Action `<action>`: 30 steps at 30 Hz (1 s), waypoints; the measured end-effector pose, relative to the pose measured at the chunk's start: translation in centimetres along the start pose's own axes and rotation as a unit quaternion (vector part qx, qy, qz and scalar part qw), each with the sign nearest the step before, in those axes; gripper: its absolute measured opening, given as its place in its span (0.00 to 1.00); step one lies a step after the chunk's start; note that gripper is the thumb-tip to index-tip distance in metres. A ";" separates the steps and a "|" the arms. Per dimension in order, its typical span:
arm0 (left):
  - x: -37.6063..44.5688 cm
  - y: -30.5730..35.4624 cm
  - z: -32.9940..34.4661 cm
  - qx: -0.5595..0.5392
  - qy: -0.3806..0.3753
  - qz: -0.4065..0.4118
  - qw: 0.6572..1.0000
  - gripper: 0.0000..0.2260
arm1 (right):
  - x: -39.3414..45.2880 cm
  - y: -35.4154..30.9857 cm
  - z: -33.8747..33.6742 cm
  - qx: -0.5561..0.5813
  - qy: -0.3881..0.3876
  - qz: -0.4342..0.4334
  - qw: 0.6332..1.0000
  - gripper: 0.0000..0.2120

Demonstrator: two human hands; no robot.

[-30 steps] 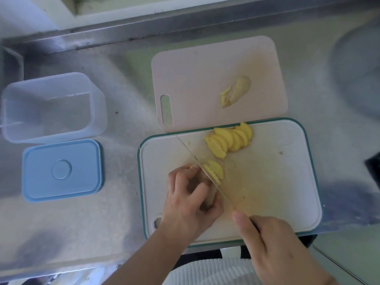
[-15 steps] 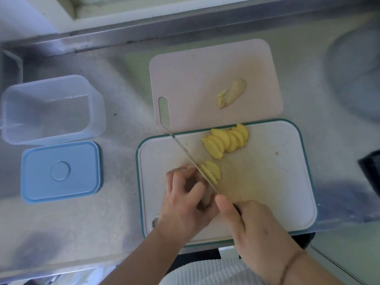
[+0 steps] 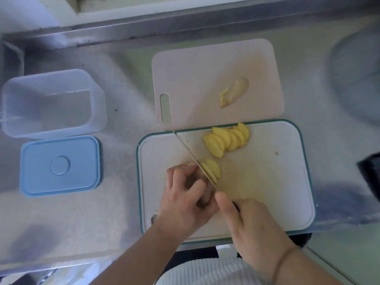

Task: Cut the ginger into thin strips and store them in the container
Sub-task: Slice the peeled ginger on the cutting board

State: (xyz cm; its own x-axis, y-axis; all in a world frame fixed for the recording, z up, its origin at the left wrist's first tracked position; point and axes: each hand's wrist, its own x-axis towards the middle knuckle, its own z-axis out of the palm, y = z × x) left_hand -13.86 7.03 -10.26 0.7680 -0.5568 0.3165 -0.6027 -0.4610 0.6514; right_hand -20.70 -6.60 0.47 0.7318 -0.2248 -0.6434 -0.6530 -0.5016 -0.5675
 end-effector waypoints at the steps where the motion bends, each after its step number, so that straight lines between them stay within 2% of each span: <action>1: 0.0 0.0 0.0 0.003 0.004 0.006 1.000 0.16 | -0.7 0.5 -0.1 0.001 -0.005 0.007 1.000 0.33; 4: -0.1 -0.1 0.1 0.006 0.008 0.022 1.000 0.19 | -0.7 1.1 -0.1 -0.005 -0.010 0.015 1.000 0.36; 9: -0.1 0.0 0.0 -0.011 -0.008 0.000 1.000 0.12 | 3.4 -1.3 0.6 0.010 0.005 -0.007 1.000 0.35; 13: 0.2 0.0 -0.1 -0.014 0.002 0.011 1.000 0.15 | 0.9 0.7 0.7 0.007 0.002 0.004 1.000 0.33; 17: 0.1 0.2 -0.1 0.004 0.003 0.013 1.000 0.15 | -1.4 2.7 0.7 0.013 -0.011 0.043 0.999 0.41; 21: 0.1 0.0 -0.1 0.009 -0.002 0.018 1.000 0.18 | 3.4 -0.5 -0.1 0.055 -0.002 0.012 0.998 0.33; 24: 0.0 0.0 -0.3 -0.003 -0.009 0.004 1.000 0.19 | 5.8 -2.4 -0.4 0.059 0.017 -0.003 0.998 0.34; 27: 0.1 0.3 -0.5 -0.009 -0.004 0.000 1.000 0.17 | 4.9 -1.4 -0.6 0.050 0.005 0.003 0.999 0.35; 30: 0.4 0.7 -0.8 -0.013 0.002 -0.006 1.000 0.16 | 4.9 -0.8 -1.7 0.106 -0.029 0.023 0.994 0.32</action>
State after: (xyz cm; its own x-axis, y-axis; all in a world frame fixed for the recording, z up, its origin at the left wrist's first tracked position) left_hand -13.83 6.98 -9.12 0.7757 -0.5482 0.3126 -0.5882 -0.4485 0.6730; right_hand -16.21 -8.72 -1.35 0.6915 -0.1913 -0.6966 -0.7165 -0.3041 -0.6278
